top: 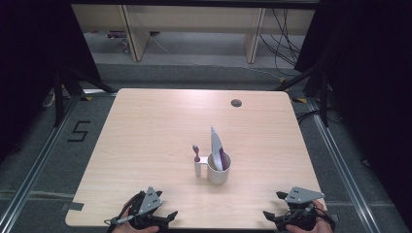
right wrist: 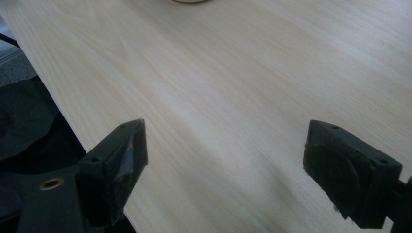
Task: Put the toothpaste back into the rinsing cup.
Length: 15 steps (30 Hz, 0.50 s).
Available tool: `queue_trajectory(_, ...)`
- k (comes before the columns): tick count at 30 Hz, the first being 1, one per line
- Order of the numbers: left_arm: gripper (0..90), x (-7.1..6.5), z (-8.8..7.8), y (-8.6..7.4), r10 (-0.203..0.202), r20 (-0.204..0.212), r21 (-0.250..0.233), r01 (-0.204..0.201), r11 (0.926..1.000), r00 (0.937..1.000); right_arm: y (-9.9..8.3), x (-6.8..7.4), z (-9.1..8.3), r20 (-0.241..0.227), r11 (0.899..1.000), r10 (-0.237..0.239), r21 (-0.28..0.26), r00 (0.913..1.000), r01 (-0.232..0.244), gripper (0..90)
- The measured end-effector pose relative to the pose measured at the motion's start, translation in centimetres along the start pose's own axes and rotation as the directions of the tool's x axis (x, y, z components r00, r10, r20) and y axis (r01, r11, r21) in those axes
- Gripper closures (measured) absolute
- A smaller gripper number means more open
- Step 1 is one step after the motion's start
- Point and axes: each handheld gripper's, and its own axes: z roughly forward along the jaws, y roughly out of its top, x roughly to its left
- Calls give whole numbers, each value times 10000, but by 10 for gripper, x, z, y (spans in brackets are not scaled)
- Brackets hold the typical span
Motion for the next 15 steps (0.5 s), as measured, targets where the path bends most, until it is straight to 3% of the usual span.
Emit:
queue_trajectory(7,171,-3,1,1,-126,89,-60,126,9999,9999,0,1,1,-32,10000,80,18,10000,-80,168)
queue_trajectory(13,171,-1,1,0,26,101,17,-26,10000,9999,0,0,1,73,10000,46,17,10000,-46,167)
queue_trajectory(15,171,-1,0,0,133,57,156,-134,9998,9999,0,2,2,-17,9997,251,45,9997,-251,167)
